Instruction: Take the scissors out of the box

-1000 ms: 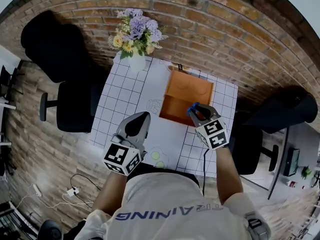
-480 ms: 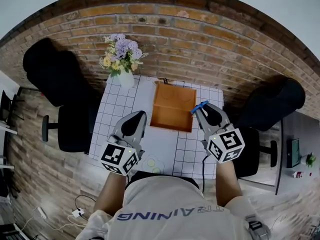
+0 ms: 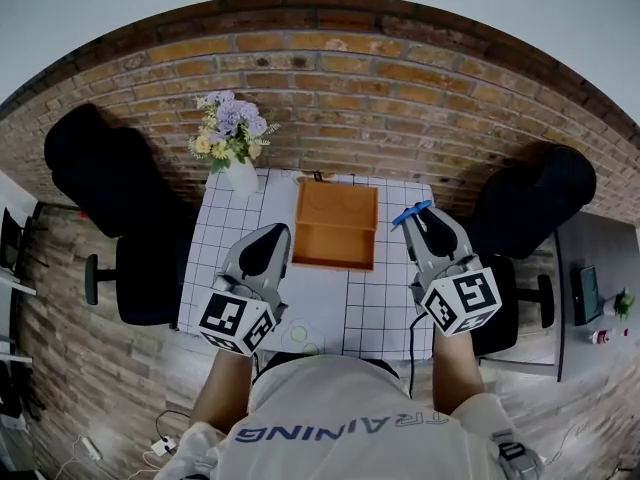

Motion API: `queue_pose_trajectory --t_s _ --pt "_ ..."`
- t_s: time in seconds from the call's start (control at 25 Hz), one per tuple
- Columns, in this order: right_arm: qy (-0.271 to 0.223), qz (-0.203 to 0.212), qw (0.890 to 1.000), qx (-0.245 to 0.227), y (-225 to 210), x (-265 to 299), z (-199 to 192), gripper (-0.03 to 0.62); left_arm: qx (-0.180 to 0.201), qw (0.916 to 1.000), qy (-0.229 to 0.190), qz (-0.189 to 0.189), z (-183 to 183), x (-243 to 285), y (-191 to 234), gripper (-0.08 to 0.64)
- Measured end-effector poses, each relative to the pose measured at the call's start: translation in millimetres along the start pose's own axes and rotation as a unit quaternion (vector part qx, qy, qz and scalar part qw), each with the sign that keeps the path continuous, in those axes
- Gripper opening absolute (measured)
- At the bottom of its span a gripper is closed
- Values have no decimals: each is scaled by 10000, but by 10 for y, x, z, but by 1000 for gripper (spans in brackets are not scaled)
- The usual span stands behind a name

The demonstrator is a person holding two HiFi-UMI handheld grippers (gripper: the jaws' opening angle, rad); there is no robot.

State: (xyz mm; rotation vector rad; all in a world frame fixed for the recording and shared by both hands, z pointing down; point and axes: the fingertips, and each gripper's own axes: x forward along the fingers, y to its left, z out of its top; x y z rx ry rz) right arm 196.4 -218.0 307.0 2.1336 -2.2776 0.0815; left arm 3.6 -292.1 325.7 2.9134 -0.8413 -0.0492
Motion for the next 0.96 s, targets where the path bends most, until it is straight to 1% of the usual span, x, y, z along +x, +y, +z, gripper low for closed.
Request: queue_pose_trajectory --t_s 0.2,0.48,0.64,0.96 --pt "18 -36 10000 -3 -20 -1 -37 96 22 10000 -24 6 16 11 -9 0" --pt "79 32 10000 2 -32 41 -41 97 26 10000 6 48 6 26 -15 0" --pt "45 42 10000 78 -52 76 -102 97 34 10000 23 75 -6 33 -9 0" --pt "104 111 9998 83 -56 102 -168 95 51 9999 71 96 -44 54 -10 0"
